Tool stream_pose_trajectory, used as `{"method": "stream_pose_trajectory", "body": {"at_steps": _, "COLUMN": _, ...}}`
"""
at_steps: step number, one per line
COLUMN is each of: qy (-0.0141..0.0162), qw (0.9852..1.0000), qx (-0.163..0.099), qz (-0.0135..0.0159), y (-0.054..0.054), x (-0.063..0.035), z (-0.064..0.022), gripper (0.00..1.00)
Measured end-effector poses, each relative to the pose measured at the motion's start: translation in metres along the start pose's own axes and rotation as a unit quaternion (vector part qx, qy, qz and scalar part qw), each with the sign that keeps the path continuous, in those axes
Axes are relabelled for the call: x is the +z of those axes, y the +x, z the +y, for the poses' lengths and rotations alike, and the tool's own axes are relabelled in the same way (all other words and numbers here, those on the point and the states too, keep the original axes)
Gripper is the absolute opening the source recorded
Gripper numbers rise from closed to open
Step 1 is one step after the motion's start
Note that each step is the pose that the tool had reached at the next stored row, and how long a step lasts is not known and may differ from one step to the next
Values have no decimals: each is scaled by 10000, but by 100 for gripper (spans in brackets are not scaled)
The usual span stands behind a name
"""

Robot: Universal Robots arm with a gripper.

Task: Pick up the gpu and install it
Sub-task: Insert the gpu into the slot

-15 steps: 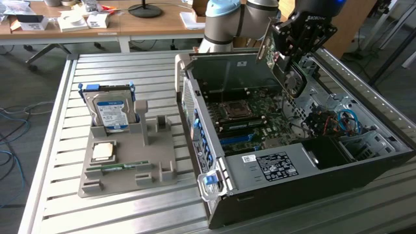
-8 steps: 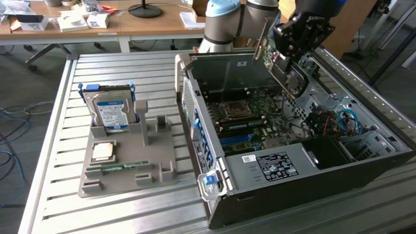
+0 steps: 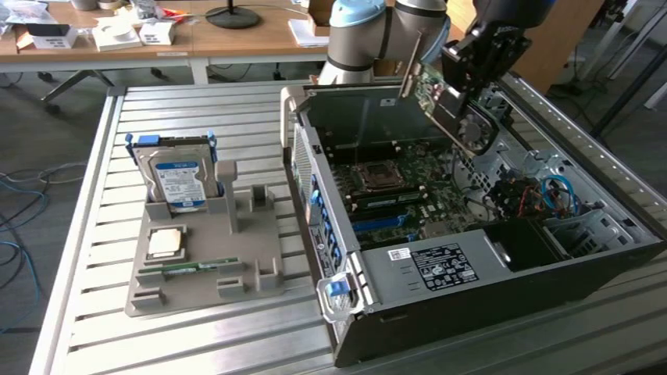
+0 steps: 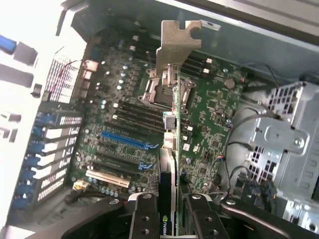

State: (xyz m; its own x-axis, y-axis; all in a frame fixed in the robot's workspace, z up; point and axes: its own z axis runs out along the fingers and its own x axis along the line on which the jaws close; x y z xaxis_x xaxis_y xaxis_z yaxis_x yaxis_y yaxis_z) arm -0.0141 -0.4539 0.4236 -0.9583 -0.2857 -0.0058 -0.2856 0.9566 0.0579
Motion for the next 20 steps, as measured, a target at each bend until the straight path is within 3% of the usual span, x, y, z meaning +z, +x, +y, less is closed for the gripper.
{"method": "stream_pose_trajectory", "body": {"at_steps": 5, "qy": -2, "qw": 9990, "qx": -448, "qz": 26, "y": 0, "x": 1, "z": 0, "gripper": 26}}
{"method": "stream_pose_trajectory", "body": {"at_steps": 10, "qy": -1, "qw": 9960, "qx": -892, "qz": 53, "y": 0, "x": 2, "z": 0, "gripper": 26}}
{"method": "stream_pose_trajectory", "body": {"at_steps": 15, "qy": 1, "qw": 9911, "qx": -1332, "qz": 80, "y": 0, "x": 2, "z": 0, "gripper": 26}}
{"method": "stream_pose_trajectory", "body": {"at_steps": 20, "qy": 11, "qw": 9841, "qx": -1773, "qz": 111, "y": 0, "x": 4, "z": 0, "gripper": 26}}
